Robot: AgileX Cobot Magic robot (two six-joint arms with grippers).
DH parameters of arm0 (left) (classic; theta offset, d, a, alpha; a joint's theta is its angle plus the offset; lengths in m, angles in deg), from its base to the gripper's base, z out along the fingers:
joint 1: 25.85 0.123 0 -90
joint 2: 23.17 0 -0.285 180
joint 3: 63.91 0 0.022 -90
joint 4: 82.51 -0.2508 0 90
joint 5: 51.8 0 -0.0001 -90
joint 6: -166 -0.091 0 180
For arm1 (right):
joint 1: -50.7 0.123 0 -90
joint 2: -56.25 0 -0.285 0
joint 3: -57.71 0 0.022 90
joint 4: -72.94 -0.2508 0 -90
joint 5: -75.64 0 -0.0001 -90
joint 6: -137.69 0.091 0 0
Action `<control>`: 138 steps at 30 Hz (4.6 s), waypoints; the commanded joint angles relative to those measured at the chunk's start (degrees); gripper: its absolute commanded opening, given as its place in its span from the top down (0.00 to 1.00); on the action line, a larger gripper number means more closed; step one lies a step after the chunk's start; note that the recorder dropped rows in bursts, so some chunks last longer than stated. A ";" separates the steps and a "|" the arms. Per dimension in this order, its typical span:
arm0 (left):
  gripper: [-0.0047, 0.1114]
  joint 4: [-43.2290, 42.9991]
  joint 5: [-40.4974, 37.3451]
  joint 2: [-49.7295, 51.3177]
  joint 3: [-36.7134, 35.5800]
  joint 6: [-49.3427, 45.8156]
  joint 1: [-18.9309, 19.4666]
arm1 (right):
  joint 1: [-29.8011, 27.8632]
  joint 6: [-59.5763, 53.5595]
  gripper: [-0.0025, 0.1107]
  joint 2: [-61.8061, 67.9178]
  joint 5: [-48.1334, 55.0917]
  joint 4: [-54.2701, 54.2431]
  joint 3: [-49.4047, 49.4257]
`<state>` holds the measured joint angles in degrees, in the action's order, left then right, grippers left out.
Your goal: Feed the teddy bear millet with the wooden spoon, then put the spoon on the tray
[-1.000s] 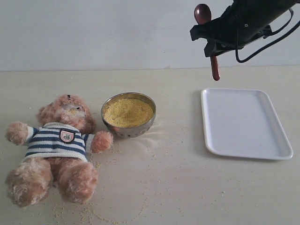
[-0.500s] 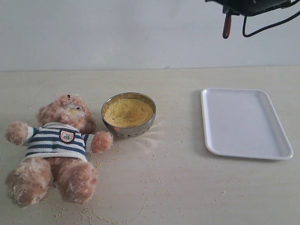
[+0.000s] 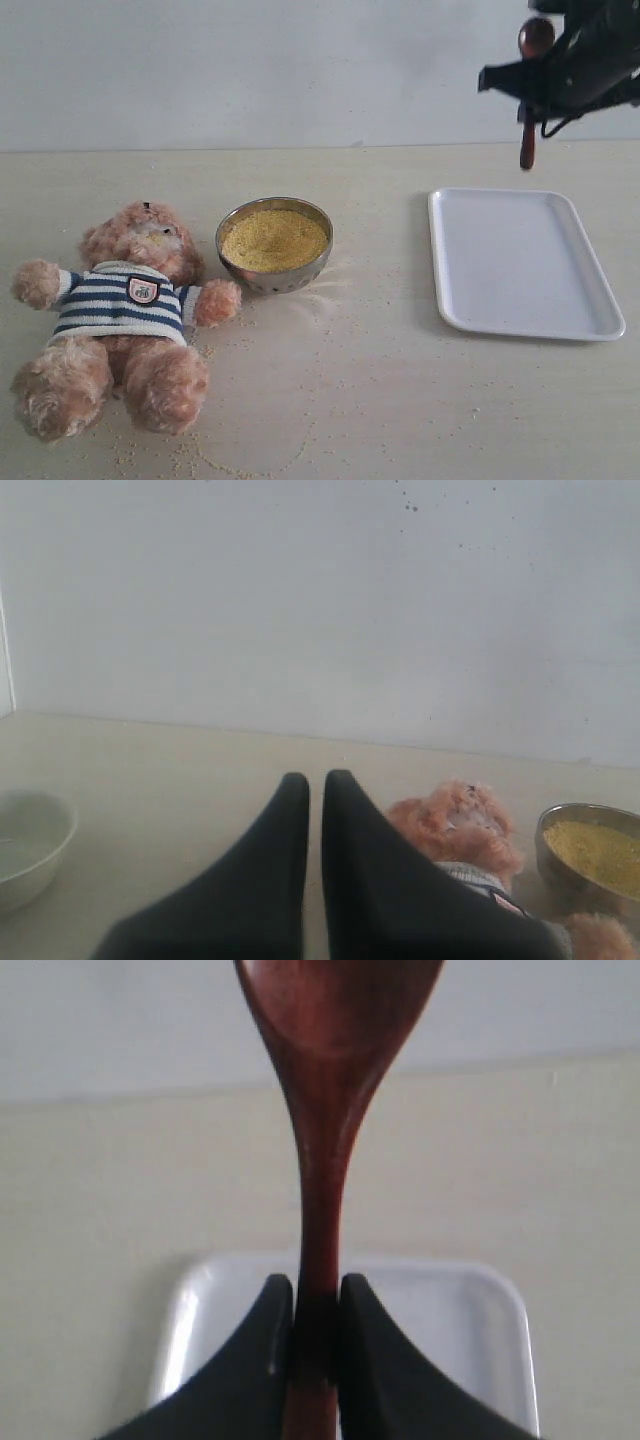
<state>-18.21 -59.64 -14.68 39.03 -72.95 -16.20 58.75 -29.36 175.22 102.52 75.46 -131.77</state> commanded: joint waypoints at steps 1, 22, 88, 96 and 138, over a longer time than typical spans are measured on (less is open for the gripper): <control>0.92 0.14 0.07 -0.22 -0.15 0.28 -0.28 | -0.35 -6.60 0.98 4.38 8.65 -0.13 0.08; 0.92 0.14 0.07 -0.22 -0.15 0.28 -0.28 | -0.79 -24.15 0.98 5.52 26.45 -10.16 0.08; 0.92 0.14 0.07 -0.22 -0.15 0.28 -0.28 | -0.81 -22.27 0.87 12.98 19.47 -12.05 0.08; 0.92 0.14 0.07 -0.22 -0.15 0.28 -0.28 | -0.81 -21.86 0.70 12.98 19.72 -12.29 0.08; 0.92 0.14 0.07 -0.22 -0.15 0.28 -0.28 | -0.18 -8.33 0.98 -62.04 -15.41 -6.16 58.85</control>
<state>-18.21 -59.64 -14.68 39.03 -72.95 -16.20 58.67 -38.22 115.15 82.50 67.98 -72.99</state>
